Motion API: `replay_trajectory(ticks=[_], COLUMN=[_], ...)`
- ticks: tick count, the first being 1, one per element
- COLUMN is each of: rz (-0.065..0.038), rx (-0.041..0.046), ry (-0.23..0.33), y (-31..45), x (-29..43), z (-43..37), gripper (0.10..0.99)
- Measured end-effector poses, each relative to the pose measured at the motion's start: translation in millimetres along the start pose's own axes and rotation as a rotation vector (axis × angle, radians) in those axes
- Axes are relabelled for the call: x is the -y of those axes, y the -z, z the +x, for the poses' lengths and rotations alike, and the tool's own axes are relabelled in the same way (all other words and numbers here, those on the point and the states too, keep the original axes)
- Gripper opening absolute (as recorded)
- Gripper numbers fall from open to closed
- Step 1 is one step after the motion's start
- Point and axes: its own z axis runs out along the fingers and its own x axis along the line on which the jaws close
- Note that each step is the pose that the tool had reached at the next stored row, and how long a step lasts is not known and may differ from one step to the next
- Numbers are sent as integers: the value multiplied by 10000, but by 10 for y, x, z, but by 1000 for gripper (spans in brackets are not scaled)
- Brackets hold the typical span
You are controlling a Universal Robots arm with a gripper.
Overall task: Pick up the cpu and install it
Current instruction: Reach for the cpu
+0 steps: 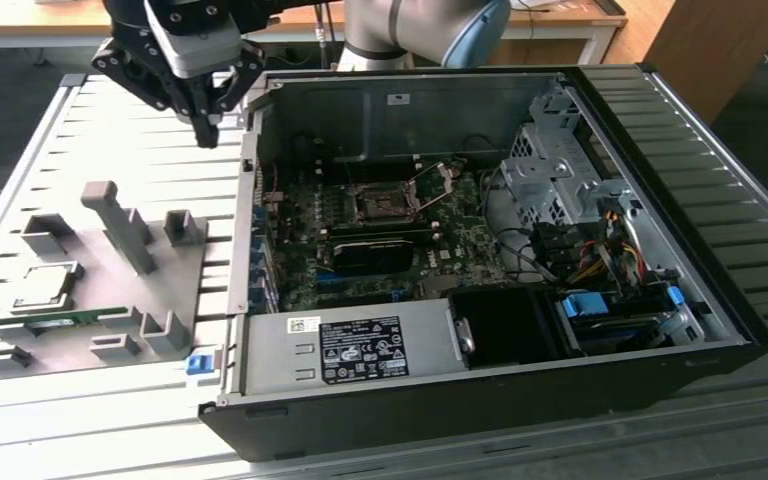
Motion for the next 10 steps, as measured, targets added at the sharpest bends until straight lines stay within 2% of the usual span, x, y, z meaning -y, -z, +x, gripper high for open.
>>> replay_trajectory(ticks=[10], rz=[0], rx=[-2], ry=[0], y=[-10], x=[9], z=[106], gripper=[106])
